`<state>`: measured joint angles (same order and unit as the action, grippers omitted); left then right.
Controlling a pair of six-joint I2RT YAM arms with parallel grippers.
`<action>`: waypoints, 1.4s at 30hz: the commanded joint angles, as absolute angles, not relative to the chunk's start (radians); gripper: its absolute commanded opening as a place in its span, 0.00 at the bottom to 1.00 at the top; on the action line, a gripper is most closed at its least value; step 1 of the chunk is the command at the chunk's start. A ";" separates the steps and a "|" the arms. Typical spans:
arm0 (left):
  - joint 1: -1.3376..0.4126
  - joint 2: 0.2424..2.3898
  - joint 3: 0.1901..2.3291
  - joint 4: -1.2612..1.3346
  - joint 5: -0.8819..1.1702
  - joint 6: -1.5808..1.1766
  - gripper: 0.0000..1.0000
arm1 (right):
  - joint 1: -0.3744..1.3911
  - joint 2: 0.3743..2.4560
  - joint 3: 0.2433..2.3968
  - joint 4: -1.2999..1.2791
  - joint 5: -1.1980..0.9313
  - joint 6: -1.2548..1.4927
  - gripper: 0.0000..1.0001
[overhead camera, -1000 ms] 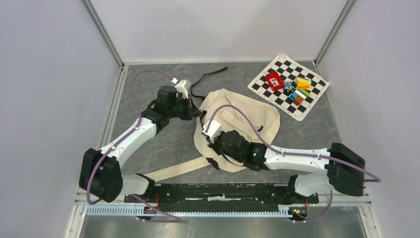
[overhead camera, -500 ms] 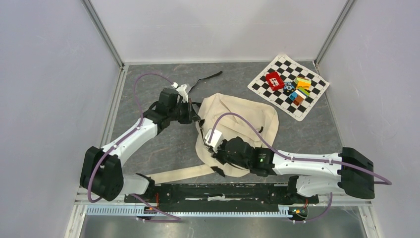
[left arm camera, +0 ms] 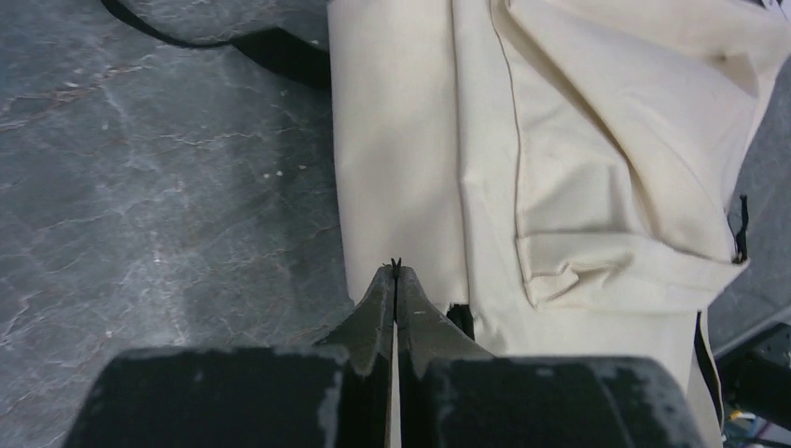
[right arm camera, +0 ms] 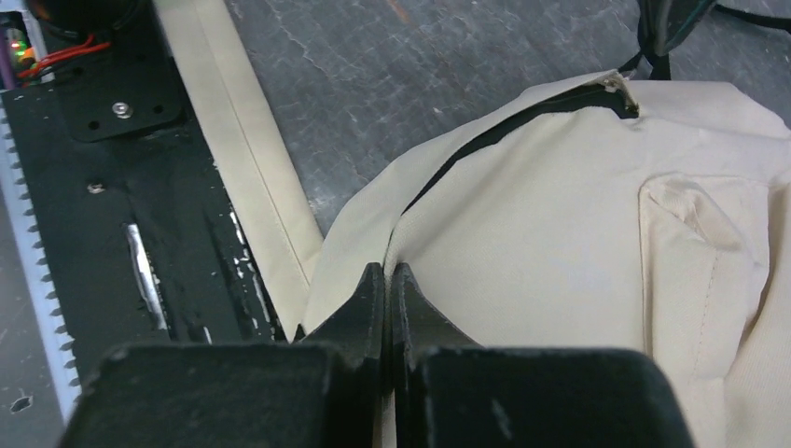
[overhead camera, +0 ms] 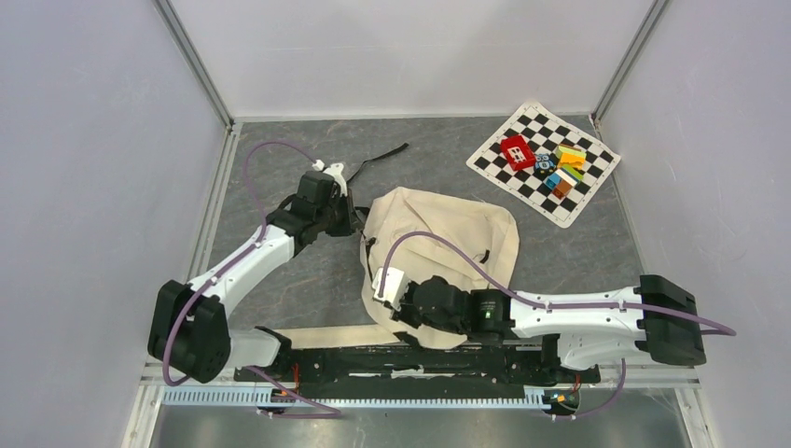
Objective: Pack the student bag
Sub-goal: Zip the student bag at the center of the board.
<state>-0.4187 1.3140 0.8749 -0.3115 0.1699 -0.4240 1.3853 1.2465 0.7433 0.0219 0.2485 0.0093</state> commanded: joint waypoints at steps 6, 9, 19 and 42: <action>-0.379 1.259 0.856 -0.129 0.079 -0.407 0.02 | 1.498 1.265 0.798 0.054 0.075 0.029 0.00; -0.380 1.281 0.849 -0.082 0.143 -0.421 0.02 | 1.503 1.285 0.802 0.069 0.058 0.027 0.00; -0.380 1.376 0.879 -0.005 0.155 -0.460 0.02 | 1.504 1.343 0.852 0.093 0.069 0.018 0.00; -0.308 1.384 0.984 -0.054 0.054 -0.449 1.00 | 1.226 1.376 1.001 -0.065 0.192 0.039 0.98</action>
<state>-0.3363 1.4834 0.9672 -0.0578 0.1181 -0.4477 1.3064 1.4548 0.9783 -0.0376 0.2195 0.0444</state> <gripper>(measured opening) 0.993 0.979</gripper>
